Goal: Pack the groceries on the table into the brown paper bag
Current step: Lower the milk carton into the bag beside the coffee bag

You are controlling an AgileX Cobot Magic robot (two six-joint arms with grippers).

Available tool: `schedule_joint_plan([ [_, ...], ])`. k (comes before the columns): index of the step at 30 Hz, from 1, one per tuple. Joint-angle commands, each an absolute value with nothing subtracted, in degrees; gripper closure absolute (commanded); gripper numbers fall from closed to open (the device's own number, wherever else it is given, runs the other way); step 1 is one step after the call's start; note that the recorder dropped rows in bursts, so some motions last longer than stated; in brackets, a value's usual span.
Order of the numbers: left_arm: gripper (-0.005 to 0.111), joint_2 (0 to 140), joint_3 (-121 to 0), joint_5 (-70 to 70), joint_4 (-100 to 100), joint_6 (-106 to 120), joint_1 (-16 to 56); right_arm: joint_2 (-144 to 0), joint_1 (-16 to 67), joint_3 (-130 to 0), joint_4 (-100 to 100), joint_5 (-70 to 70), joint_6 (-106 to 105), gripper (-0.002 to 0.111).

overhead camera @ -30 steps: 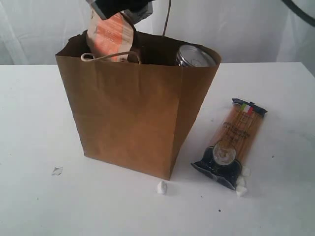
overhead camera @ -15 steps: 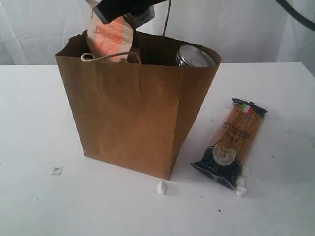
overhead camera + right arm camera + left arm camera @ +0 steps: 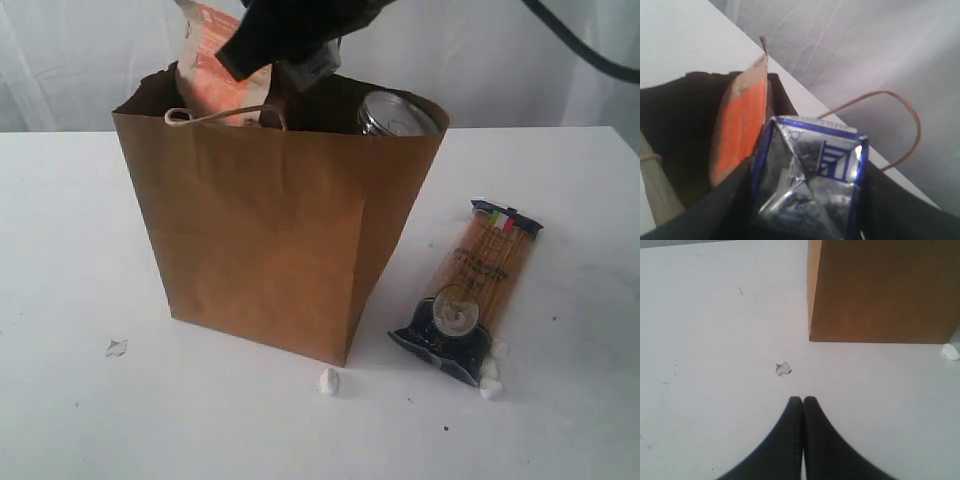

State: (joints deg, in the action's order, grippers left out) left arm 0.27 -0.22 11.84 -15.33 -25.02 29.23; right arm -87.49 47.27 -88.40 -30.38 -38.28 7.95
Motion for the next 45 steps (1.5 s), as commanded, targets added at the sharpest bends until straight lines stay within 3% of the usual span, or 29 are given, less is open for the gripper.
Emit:
schedule_joint_plan([
  [1,0.106,0.0,0.0,12.12,-15.49,-25.56,29.37,-87.0,45.82,-88.49,-31.95,-39.01,7.88,0.108],
  [30,0.106,0.0,0.0,12.12,-15.49,-25.56,29.37,-87.0,45.57,-84.56,-17.67,-39.87,7.79,0.108],
  [45,0.106,0.0,0.0,12.12,-15.49,-25.56,29.37,-86.9,39.8,-84.56,-12.66,-40.72,9.33,0.108],
])
